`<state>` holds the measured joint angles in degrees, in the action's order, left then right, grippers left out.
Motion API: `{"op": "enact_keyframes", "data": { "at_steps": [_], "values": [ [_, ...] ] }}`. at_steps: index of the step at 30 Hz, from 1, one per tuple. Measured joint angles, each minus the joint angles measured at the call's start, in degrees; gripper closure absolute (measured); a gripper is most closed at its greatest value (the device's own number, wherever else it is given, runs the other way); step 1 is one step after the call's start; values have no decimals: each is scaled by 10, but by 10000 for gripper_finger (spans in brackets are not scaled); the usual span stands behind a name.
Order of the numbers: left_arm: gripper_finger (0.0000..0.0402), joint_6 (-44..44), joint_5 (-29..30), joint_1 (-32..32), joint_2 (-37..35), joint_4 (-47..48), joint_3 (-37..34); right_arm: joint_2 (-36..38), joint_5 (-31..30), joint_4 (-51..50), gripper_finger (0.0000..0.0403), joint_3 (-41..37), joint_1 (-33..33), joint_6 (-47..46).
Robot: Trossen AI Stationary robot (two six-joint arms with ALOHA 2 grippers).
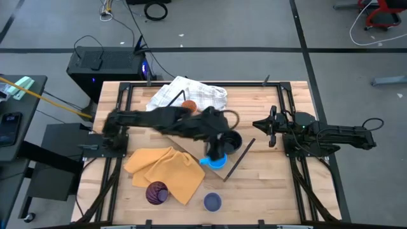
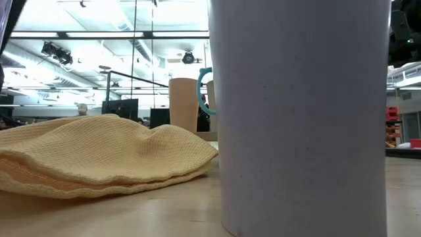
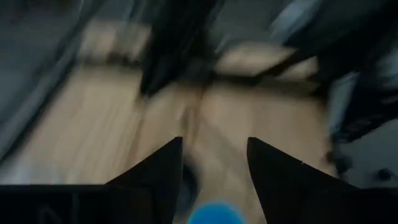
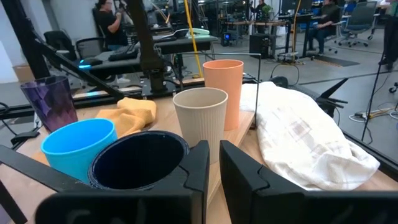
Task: Stack small to large cups/mugs on shelf
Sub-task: Put the purple cup on the shelf
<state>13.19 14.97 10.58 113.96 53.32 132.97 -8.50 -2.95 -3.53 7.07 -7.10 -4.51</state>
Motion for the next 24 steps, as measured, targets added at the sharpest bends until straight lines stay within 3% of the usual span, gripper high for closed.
{"op": "enact_keyframes", "data": {
  "at_steps": [4, 11, 16, 24],
  "values": [
    [226, -67, -50, 17, -39, -43, 0, 0, 0, 0, 357, 0, 0, 0],
    [225, -1, -170, 34, -56, 169, -2, -1, 0, 0, 357, 0, 0, 0],
    [222, -26, -143, 76, -39, 263, -2, -1, 0, 0, 357, 0, 0, 0],
    [238, -64, -98, 94, -29, 264, -3, -1, 0, 0, 357, 0, 0, 0]
  ]
}}
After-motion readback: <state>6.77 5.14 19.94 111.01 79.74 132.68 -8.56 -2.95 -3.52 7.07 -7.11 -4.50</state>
